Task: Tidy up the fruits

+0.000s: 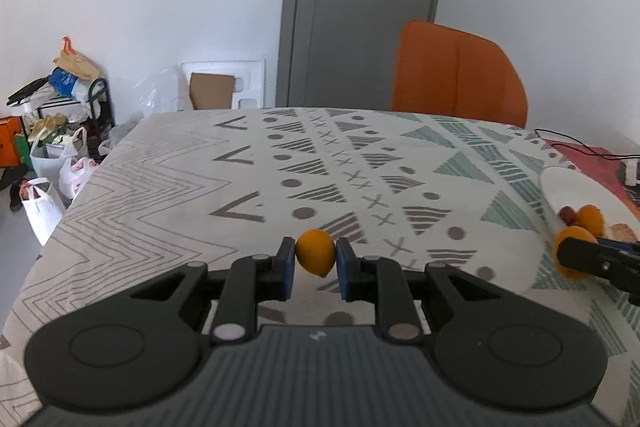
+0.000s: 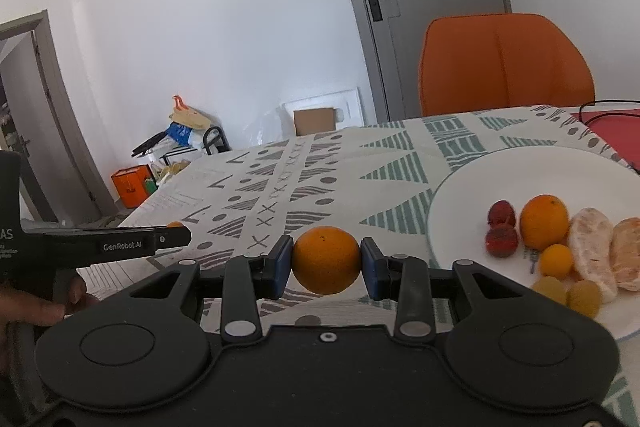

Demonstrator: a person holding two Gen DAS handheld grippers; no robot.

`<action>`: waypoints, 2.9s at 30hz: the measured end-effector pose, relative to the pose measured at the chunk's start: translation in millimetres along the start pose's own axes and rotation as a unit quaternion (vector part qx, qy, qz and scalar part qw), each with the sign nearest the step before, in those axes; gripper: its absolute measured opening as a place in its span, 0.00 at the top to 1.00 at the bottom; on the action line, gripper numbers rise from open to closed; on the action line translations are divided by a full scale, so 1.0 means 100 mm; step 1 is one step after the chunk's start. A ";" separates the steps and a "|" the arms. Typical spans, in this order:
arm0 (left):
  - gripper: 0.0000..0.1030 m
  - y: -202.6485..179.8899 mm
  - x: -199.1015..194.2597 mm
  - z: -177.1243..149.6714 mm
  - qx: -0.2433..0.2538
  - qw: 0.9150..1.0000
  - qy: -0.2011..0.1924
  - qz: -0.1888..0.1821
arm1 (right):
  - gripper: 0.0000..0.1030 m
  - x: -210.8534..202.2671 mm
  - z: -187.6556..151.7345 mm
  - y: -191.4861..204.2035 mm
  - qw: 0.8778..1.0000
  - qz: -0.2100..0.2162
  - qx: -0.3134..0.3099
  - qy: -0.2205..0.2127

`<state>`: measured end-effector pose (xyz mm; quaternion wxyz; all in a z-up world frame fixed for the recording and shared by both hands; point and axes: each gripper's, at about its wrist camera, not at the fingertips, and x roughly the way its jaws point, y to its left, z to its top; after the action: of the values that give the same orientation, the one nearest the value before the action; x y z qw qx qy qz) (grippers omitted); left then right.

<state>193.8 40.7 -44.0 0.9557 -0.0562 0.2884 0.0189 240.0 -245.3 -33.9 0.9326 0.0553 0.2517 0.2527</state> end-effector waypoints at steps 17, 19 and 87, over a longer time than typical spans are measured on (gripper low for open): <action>0.80 -0.68 -0.11 0.07 0.036 0.997 -0.025 -0.058 | 0.67 -0.42 -0.05 -0.40 0.999 -0.033 0.027 -0.029; 0.80 -0.75 -0.10 0.07 0.038 0.997 -0.024 -0.064 | 0.67 -0.45 -0.05 -0.46 0.998 -0.039 0.031 -0.031; 0.13 -1.19 -0.21 0.19 0.038 0.994 -0.034 -0.099 | 0.13 -0.82 -0.08 -0.98 0.989 -0.103 0.084 -0.058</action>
<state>195.3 -74.9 -5.5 0.9637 -0.0471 0.2488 -0.0850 218.6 -371.2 -26.8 0.9586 0.1215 0.2223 0.1298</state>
